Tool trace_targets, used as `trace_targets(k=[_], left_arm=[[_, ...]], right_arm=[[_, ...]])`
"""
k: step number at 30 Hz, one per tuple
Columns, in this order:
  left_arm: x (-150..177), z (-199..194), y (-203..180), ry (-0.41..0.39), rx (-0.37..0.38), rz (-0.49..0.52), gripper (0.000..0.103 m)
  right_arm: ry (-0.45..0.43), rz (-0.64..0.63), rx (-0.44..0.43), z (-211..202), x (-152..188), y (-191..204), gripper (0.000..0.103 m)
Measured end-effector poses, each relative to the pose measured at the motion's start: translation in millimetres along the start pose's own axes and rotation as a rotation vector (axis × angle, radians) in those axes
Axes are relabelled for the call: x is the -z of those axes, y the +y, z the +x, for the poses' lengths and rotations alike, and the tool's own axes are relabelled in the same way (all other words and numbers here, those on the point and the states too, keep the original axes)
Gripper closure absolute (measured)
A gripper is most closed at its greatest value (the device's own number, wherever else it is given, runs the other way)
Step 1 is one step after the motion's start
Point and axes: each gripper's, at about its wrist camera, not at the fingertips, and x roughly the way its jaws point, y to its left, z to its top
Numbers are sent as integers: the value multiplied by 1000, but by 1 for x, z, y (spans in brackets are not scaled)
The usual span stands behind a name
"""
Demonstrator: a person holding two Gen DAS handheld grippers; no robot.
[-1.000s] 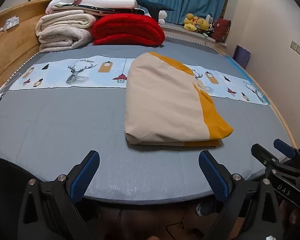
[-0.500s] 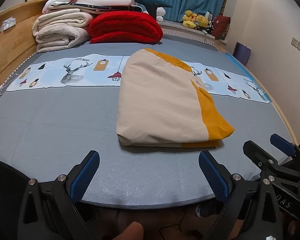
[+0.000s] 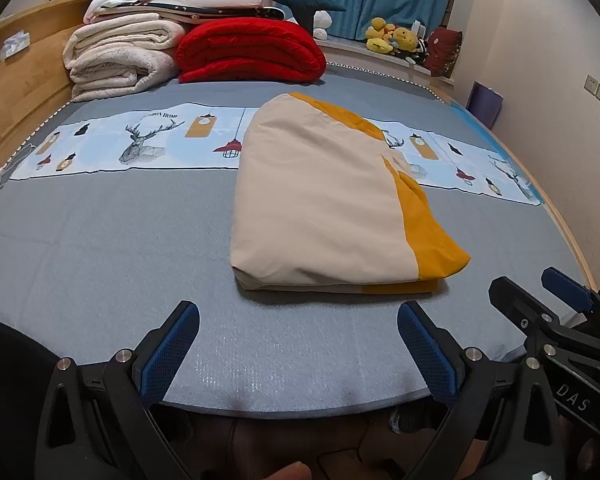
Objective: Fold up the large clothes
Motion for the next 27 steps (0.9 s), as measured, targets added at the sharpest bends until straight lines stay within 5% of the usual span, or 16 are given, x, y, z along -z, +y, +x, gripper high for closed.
trace_targets(k=[27], left_arm=[[-1, -1, -4, -2, 12, 8, 4]], right_arm=[[1, 10, 9, 3, -1, -2, 19]])
